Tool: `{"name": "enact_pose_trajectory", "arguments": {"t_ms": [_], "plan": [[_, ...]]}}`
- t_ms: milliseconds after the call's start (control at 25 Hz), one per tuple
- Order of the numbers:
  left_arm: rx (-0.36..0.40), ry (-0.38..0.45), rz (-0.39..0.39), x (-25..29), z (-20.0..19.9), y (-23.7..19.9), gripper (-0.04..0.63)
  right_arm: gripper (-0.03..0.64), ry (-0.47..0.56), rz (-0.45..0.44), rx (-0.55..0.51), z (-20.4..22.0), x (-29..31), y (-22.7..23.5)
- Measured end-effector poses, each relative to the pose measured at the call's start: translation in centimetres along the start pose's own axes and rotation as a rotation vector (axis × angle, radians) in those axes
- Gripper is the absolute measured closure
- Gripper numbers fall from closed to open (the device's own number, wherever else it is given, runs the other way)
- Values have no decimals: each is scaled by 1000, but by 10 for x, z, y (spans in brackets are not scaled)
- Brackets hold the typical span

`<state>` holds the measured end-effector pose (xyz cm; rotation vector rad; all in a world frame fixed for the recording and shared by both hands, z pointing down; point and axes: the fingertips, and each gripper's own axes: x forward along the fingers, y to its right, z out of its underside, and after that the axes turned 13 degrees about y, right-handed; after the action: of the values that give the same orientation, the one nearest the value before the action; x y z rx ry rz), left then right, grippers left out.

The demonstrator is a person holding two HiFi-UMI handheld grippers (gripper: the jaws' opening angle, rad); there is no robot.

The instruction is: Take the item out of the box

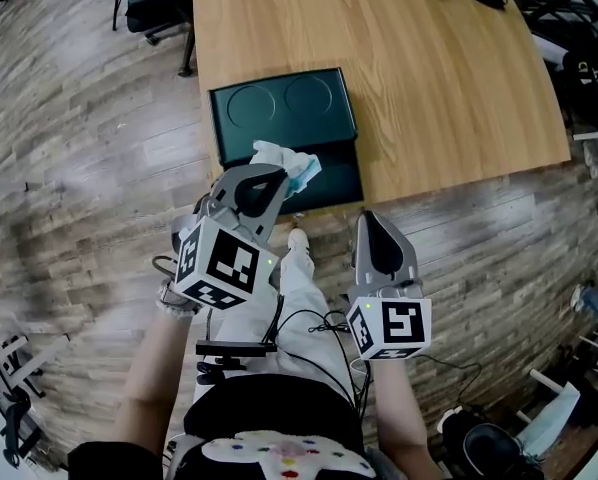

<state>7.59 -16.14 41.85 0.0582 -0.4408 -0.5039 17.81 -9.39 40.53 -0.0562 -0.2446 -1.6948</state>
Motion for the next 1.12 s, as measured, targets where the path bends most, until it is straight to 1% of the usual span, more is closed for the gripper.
{"name": "enact_pose_trajectory", "arguments": {"t_ms": [240,320,480,680,880,1120], "plan": [[-41,106,-103,-46,-36,-23,586,609,81,-68,-62,-46,1,-20],[-42,130,-135,-64,-47,-27,586,609,102,-77,-70,-59,-4,-27],[-32,192,-217,-99,-65,-40,586,609,148,-130,-102,-83,-6,-45],[-15,270,-254,-128,-88,-45,586,609,186,-167,-128,-110,-7,-56],[-26,292,-302,-152,-96,-44,586,608,213,-206,-167,-128,-12,-64],[-32,309,-360,-169,-101,-46,586,609,239,-246,-161,-141,-14,-76]]}}
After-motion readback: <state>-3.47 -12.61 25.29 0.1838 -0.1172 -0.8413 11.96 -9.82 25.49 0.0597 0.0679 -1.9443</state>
